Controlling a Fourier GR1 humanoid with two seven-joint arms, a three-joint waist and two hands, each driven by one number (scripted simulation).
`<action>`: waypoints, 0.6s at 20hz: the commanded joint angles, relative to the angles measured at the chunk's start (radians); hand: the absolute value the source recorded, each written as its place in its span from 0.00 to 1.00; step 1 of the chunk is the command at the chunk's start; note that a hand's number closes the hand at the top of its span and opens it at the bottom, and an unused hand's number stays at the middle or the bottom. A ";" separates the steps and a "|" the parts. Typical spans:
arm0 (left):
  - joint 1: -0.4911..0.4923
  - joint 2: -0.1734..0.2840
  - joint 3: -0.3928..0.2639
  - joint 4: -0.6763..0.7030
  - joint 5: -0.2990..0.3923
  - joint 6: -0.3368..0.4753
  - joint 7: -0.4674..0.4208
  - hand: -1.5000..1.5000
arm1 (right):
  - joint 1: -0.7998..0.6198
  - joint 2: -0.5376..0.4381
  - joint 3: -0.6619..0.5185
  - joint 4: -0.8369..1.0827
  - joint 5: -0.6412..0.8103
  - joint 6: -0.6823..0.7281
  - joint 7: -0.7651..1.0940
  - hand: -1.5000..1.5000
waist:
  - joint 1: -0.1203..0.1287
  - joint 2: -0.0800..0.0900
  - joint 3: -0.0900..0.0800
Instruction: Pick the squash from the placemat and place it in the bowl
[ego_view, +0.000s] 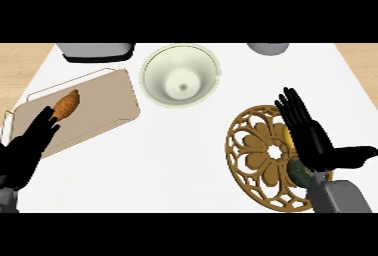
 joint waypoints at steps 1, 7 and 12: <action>-0.005 0.004 0.003 -0.080 -0.020 0.015 -0.008 0.50 | 0.054 0.011 0.028 -0.044 0.071 -0.065 -0.011 1.00 | 0.006 0.054 -0.037; -0.077 -0.082 -0.054 -0.108 -0.063 0.061 -0.067 0.50 | 0.122 -0.280 0.050 0.029 0.483 -0.319 0.159 1.00 | -0.066 0.051 -0.083; -0.067 -0.180 -0.116 -0.116 -0.123 0.145 -0.102 0.50 | 0.228 0.120 -0.059 -0.178 0.437 -0.792 -0.030 0.00 | -0.076 0.043 -0.039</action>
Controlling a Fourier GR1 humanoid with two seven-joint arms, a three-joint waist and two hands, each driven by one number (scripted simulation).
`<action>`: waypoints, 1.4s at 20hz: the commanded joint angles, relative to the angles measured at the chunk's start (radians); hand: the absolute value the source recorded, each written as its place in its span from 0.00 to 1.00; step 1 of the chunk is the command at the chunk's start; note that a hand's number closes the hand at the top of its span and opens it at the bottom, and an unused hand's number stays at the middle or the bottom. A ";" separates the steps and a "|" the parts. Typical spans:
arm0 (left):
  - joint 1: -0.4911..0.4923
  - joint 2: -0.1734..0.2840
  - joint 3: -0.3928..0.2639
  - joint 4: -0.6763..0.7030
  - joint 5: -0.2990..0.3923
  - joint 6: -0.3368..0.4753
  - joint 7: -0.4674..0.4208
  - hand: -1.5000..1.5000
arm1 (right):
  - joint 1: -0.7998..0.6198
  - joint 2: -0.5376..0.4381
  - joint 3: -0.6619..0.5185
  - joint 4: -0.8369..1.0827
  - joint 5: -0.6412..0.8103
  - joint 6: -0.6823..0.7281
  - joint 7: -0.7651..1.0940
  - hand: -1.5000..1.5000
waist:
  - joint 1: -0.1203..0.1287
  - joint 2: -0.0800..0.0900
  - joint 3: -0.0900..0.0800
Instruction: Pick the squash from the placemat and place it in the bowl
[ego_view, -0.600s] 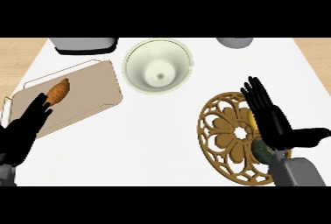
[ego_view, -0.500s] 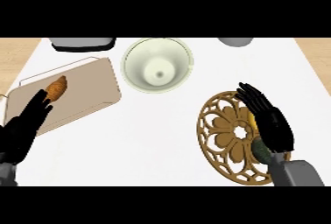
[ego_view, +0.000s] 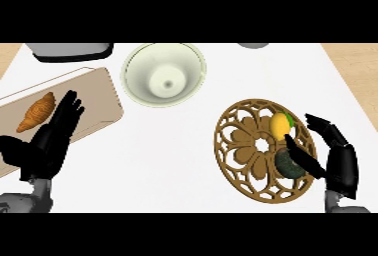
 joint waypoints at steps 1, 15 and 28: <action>-0.008 -0.076 -0.053 0.002 -0.050 0.053 -0.040 0.50 | 0.117 0.161 -0.007 -0.117 0.076 -0.259 -0.154 0.00 | 0.005 0.007 0.004; -0.040 -0.138 -0.119 0.004 -0.118 0.056 -0.034 0.50 | 0.525 0.199 0.157 -0.703 0.737 -0.277 0.448 0.00 | 0.075 0.020 0.000; -0.069 -0.184 -0.100 0.034 -0.143 0.048 -0.037 0.50 | 0.245 0.246 0.127 -0.735 0.902 0.247 1.085 0.00 | 0.092 0.022 0.004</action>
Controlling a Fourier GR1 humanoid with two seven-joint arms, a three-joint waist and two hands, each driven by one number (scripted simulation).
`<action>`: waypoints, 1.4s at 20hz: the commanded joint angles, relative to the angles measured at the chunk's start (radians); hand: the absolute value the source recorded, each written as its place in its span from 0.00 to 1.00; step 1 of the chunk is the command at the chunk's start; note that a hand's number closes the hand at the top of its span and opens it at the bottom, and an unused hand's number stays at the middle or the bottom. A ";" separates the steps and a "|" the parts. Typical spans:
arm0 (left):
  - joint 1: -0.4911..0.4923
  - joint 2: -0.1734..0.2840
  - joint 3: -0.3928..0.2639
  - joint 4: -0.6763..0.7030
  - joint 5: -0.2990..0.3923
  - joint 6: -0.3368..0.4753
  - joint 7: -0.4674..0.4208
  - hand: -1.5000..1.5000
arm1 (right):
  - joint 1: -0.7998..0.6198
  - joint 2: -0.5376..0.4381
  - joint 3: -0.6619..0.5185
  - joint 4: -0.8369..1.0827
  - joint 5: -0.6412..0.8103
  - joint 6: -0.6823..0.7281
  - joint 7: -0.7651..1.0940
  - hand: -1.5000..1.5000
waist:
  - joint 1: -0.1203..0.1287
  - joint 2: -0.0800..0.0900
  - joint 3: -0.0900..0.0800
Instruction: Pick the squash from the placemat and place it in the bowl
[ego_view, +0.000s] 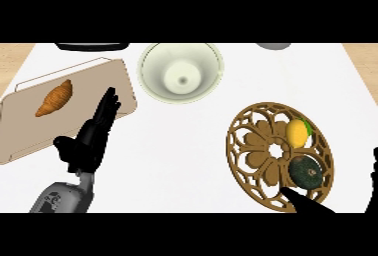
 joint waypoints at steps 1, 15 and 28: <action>-0.005 -0.013 -0.010 -0.030 -0.027 -0.002 0.033 0.50 | -0.142 -0.037 -0.089 -0.007 -0.042 0.177 0.159 0.00 | 0.000 -0.002 0.002; -0.012 -0.105 0.063 0.050 -0.107 -0.042 -0.007 0.50 | 0.102 0.014 0.017 0.038 -0.181 -0.039 -0.174 0.00 | -0.012 -0.004 0.002; 0.044 -0.116 0.121 -0.019 -0.141 -0.116 0.016 0.50 | 0.046 0.000 -0.047 0.132 -0.340 -0.090 -0.231 0.00 | -0.006 -0.004 0.002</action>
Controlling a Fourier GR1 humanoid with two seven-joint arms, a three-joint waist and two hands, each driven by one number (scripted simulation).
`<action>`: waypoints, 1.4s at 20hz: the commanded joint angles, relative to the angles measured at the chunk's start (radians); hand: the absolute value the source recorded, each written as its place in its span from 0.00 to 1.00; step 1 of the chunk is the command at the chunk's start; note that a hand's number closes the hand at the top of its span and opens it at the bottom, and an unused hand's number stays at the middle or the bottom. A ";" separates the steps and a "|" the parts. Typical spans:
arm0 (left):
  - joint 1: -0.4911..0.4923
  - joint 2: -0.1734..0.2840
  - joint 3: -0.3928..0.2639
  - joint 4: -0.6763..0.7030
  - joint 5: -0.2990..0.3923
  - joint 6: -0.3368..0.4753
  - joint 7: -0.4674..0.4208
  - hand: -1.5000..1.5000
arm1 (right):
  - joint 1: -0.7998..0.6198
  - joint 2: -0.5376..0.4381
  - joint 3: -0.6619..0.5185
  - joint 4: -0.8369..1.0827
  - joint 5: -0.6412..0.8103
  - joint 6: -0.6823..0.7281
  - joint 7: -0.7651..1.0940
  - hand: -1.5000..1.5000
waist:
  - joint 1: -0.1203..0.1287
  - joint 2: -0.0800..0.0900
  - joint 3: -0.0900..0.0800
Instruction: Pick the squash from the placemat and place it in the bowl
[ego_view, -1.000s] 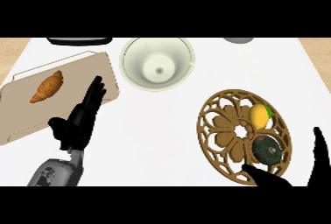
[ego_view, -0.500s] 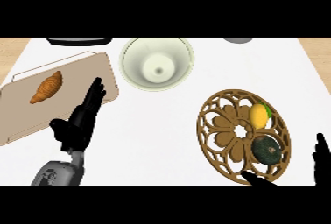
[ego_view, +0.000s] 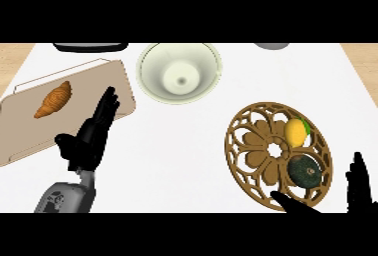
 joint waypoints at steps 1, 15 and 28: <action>0.070 -0.033 -0.053 -0.086 -0.059 0.021 0.029 0.50 | 0.019 0.006 -0.003 0.022 -0.057 -0.037 -0.058 0.00 | 0.002 -0.001 0.000; 0.047 -0.033 0.038 -0.109 -0.043 -0.053 0.057 0.50 | -0.114 0.006 -0.054 0.364 -0.036 -0.131 -0.130 0.00 | 0.007 0.001 0.000; -0.013 -0.075 0.035 -0.088 -0.091 -0.053 0.102 0.50 | -0.157 -0.091 -0.092 0.489 -0.096 -0.001 -0.239 1.00 | 0.003 0.000 0.000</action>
